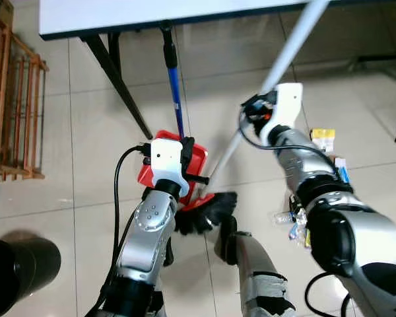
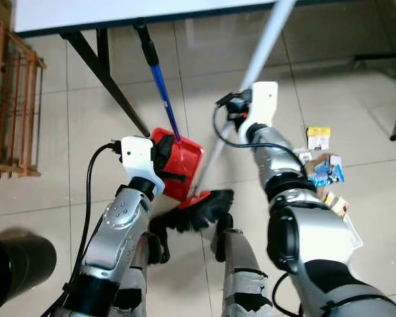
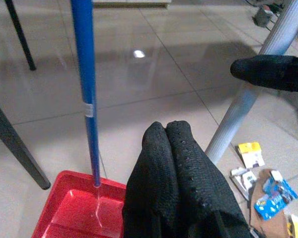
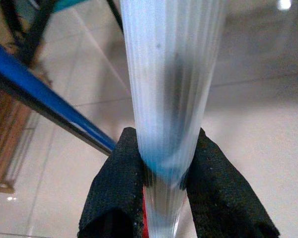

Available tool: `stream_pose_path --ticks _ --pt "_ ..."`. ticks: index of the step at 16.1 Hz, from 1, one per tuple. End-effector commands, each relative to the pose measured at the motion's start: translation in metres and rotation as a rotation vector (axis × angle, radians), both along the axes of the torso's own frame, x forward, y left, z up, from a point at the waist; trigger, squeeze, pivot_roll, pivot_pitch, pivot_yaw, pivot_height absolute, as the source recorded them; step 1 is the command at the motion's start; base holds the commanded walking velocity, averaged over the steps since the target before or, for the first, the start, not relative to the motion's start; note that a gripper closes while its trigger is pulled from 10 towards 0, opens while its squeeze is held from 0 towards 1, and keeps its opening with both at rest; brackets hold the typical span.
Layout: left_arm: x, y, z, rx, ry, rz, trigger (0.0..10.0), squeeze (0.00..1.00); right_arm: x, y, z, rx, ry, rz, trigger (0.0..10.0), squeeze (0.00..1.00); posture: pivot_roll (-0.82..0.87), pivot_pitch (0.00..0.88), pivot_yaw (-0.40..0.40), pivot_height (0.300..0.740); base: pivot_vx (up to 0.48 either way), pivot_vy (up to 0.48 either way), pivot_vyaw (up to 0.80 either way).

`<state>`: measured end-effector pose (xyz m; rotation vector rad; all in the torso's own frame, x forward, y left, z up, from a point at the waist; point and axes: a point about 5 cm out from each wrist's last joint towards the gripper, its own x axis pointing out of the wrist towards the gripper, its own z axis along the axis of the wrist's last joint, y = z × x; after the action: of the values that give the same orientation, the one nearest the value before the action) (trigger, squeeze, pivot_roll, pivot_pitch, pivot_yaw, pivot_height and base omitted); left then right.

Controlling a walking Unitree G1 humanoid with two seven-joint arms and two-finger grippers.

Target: Sweep floor

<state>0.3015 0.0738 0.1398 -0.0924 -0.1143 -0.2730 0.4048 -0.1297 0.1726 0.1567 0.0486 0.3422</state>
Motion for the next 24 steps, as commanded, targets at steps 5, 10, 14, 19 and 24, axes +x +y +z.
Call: stream_pose_path --ticks 5,10,14,19,24 --pt "0.001 0.013 -0.014 -0.007 0.025 0.061 10.0 0.0 -0.002 0.012 -0.001 0.077 -0.008 0.055 0.0 0.0 0.11 0.319 -0.038 0.74 0.0 0.0 0.0" --pt "0.009 0.003 -0.009 -0.017 -0.003 0.038 10.0 0.0 -0.004 0.013 0.002 0.066 -0.052 0.119 0.0 0.0 0.1 0.278 -0.042 0.74 0.0 0.0 0.0" --pt "0.015 -0.005 -0.006 -0.031 -0.017 0.011 10.0 0.0 -0.007 0.012 0.0 0.02 -0.064 0.173 0.0 0.0 0.09 0.228 -0.043 0.74 0.0 0.0 0.0" --pt "0.023 -0.007 0.0 -0.044 -0.04 -0.005 10.0 0.0 -0.009 0.022 0.001 0.003 -0.088 0.234 0.0 0.0 0.08 0.17 -0.042 0.74 0.0 0.0 0.0" --pt "0.03 -0.004 0.001 -0.057 -0.049 0.007 10.0 0.0 -0.016 0.038 -0.007 -0.014 -0.101 0.307 0.0 0.0 0.07 0.133 -0.043 0.74 0.0 0.0 0.0"
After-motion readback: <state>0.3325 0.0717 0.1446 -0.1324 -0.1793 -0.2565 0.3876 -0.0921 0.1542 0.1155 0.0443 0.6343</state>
